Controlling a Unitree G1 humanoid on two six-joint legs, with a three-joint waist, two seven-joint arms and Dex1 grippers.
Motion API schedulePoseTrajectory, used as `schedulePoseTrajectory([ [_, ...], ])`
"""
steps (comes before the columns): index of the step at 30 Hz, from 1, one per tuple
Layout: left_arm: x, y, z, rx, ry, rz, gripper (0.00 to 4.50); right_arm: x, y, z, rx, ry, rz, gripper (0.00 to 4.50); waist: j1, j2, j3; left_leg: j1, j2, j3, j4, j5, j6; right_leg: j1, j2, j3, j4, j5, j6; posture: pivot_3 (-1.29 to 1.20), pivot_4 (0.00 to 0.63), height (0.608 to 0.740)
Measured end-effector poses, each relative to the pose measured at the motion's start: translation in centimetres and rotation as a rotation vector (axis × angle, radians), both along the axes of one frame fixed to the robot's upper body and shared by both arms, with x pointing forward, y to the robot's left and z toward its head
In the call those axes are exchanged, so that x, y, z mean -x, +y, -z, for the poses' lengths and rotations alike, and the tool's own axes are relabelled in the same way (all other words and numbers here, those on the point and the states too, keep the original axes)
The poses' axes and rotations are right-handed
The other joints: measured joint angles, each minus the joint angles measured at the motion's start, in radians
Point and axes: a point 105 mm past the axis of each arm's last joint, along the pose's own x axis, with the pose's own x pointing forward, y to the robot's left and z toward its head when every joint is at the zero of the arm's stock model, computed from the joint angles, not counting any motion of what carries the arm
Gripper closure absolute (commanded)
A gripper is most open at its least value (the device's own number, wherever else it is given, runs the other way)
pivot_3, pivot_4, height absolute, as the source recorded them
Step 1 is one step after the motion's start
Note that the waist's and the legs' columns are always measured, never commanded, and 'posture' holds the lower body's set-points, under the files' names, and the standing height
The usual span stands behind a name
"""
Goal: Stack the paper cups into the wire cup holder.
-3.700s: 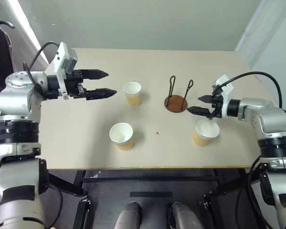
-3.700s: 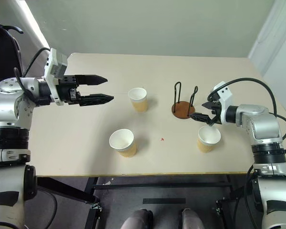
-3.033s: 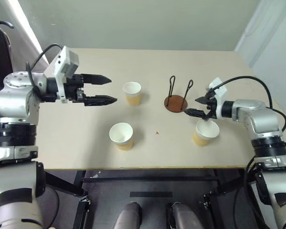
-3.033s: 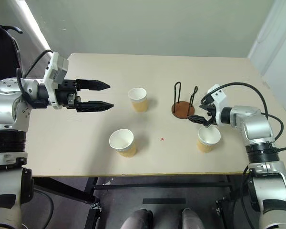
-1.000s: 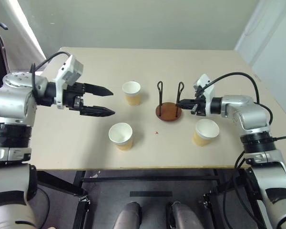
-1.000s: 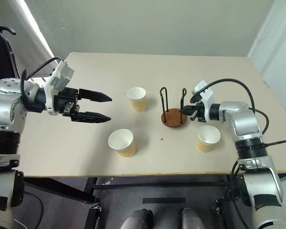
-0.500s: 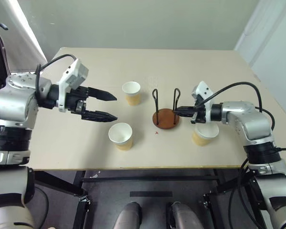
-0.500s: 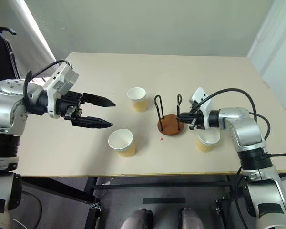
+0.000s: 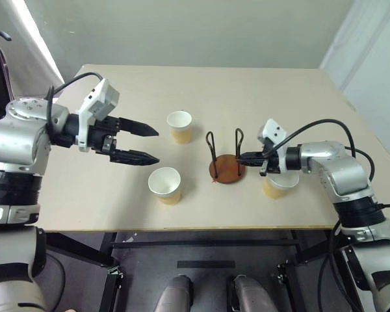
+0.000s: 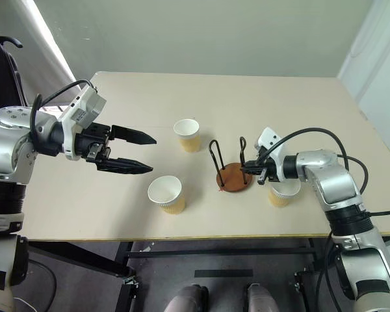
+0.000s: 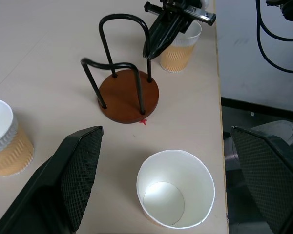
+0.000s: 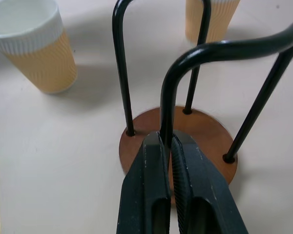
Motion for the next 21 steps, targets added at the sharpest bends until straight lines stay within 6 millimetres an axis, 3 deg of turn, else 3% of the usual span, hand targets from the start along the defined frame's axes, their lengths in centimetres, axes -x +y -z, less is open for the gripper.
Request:
schedulePoseTrajectory([
  [4,0.0,0.0,0.0,0.0,0.0,0.0,0.0,0.0,-0.3,0.1,0.023,-0.003,0.004,4.48,0.0,0.0,0.0,0.0,0.0,0.0,0.0,0.0,0.0,0.0,0.0,0.0,0.0,0.0,0.0,0.0,0.15,0.74],
  [7,0.0,0.0,0.0,0.001,0.0,0.0,0.0,-0.1,-0.6,0.3,0.048,-0.004,0.012,3.8,0.0,0.0,0.0,0.0,0.0,0.0,0.0,0.0,0.0,0.0,0.0,0.0,0.0,0.0,0.0,0.0,0.15,0.74],
  [16,0.0,-0.1,0.0,0.003,0.0,0.002,0.0,-0.2,-0.9,0.6,0.062,0.006,0.026,0.82,0.0,0.0,0.0,0.0,0.0,0.0,0.0,0.0,0.0,0.0,0.0,0.0,0.0,0.0,0.0,0.0,0.15,0.74],
  [21,-0.1,-0.3,0.1,0.01,0.002,0.01,0.0,-0.3,-1.1,0.8,0.063,0.027,0.042,0.82,0.0,0.0,0.0,0.0,0.0,0.0,0.0,0.0,0.0,0.0,0.0,0.0,0.0,0.0,0.0,0.0,0.15,0.74],
])
